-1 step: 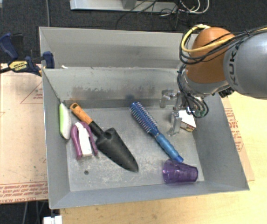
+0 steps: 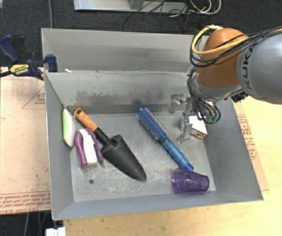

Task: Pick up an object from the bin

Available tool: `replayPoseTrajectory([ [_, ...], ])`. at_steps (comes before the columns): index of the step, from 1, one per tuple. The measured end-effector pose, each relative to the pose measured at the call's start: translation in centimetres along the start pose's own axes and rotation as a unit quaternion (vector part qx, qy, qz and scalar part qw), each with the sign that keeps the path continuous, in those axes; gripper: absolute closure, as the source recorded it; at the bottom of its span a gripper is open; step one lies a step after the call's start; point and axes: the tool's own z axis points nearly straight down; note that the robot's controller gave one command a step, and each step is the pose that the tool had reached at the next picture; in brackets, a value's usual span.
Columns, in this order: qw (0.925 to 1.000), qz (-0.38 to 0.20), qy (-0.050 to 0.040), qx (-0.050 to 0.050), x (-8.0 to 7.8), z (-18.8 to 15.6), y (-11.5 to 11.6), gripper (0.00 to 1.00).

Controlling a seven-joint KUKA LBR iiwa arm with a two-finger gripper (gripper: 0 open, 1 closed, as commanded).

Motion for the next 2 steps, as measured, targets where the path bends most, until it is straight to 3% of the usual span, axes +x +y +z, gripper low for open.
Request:
replayPoseTrajectory([
  [1,0.9995,-0.031,0.0014,0.0,3.9,-8.4,1.6,0.0],
  [2,0.9993,-0.037,-0.0037,0.0,4.3,-2.7,-3.3,0.0],
])
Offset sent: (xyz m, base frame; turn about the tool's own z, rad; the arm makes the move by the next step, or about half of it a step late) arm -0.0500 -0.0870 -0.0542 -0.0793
